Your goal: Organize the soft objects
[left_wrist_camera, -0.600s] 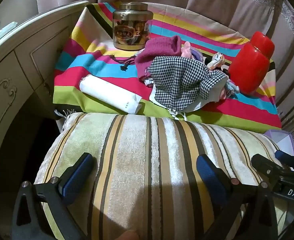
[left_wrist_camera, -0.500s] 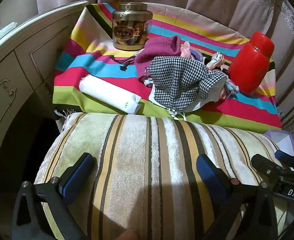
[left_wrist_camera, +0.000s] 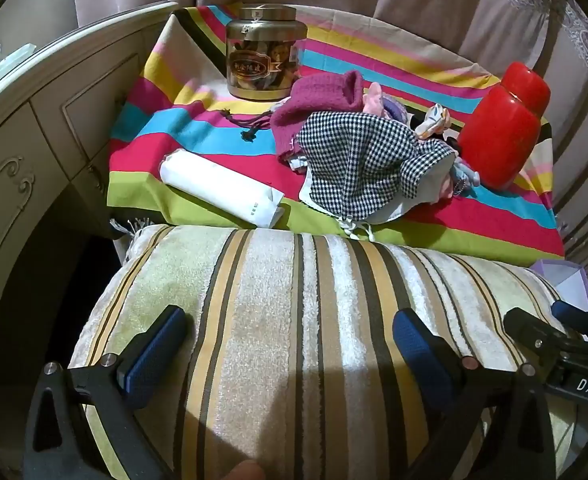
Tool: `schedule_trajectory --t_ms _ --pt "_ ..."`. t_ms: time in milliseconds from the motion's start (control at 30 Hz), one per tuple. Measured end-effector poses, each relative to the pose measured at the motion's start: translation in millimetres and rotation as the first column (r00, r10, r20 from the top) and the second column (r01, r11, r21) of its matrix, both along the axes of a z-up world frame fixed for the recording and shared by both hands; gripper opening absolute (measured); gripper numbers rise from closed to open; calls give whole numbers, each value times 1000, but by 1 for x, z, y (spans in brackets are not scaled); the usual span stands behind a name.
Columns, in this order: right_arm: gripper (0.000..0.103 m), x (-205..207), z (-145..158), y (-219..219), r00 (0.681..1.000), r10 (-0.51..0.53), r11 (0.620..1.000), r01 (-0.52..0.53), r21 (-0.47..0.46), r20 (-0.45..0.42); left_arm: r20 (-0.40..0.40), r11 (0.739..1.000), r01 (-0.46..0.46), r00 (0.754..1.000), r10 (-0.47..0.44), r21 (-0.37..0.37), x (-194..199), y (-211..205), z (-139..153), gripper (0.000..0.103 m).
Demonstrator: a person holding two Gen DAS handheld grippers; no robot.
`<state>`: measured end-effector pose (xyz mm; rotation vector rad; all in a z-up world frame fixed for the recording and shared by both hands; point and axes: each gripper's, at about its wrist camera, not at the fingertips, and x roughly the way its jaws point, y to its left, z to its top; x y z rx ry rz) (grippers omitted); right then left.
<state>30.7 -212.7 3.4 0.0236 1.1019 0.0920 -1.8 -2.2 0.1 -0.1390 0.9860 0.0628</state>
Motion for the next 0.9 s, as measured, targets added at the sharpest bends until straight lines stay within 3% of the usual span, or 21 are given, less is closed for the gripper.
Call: schedule_trajectory --t_ms 900 --pt "103 1 0 1 1000 -2 1000 2 2 1 -1 1000 -2 1000 2 -2 2 2 -1 103"
